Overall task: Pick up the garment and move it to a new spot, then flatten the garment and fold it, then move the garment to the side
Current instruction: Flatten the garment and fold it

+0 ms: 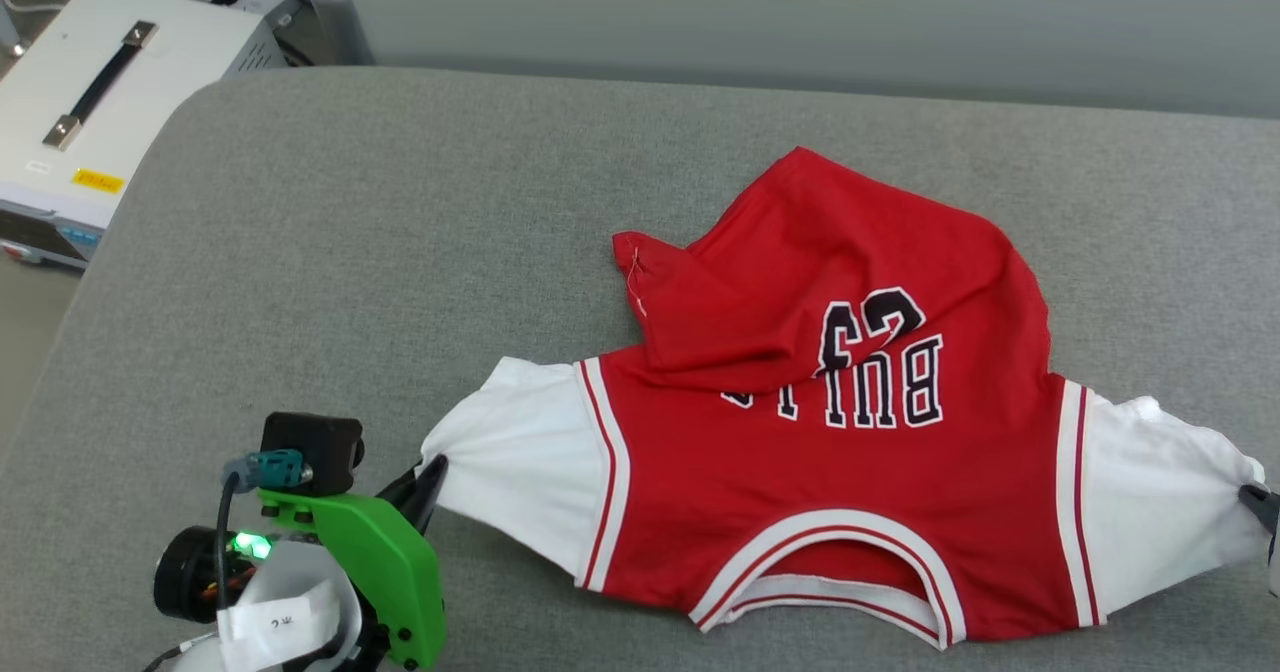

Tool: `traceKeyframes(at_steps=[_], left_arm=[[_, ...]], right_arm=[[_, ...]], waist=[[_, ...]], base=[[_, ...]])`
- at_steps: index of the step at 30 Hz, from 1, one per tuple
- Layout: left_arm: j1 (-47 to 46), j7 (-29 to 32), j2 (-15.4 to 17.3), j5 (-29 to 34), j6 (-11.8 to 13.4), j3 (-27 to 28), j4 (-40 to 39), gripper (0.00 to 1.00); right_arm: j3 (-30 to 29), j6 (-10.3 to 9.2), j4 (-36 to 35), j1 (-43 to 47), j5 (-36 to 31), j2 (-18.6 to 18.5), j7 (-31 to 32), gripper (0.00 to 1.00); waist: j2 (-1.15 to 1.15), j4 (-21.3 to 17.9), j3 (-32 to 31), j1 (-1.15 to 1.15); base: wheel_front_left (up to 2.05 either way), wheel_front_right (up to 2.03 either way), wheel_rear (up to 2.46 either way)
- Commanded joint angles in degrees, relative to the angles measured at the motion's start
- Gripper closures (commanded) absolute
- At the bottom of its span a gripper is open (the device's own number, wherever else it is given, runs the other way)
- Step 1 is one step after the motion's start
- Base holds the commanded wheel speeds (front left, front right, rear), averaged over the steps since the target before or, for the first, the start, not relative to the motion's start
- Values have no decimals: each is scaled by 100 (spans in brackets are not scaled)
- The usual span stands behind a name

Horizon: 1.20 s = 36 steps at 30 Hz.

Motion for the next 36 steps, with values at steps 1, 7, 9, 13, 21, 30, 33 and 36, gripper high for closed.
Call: traceKeyframes(at_steps=[1,7,9,13,21,30,33,36], left_arm=[[-83,-37,124,-9,-59,63,-70,100],[-305,36,489,19,-229,230,-435,100],[-468,62,627,57,-266,324,-590,100],[-886,74,841,110,-362,478,-873,100],[-1789,185,1151,129,-547,661,-1138,100],[-2899,291,1351,-142,-791,819,-1015,100],[-3334,309,1506,-127,-915,781,-796,100],[-3905,339,1628,-165,-1023,695,-536,100]], right_arm=[[-71,2,-154,8,185,-21,99,100],[-366,2,-892,-300,618,-235,528,100],[-493,2,-1106,-507,761,-268,685,100],[-728,2,-1380,-997,991,-297,934,100],[-812,2,-1501,-1979,1028,-520,1055,100],[-453,2,-1262,-2998,973,-810,975,100],[-309,2,-1103,-3361,902,-938,814,100],[-160,2,-854,-3903,799,-1047,554,100]], waist=[[0,-143,-370,0],[0,-276,-698,0],[0,-310,-758,0],[0,-357,-825,0],[0,-461,-811,0],[0,-592,-458,0],[0,-628,-194,0],[0,-667,199,0]], base=[[0,0,0],[0,0,0],[0,0,0],[0,0,0],[0,0,0],[0,0,0],[0,0,0],[0,0,0]])
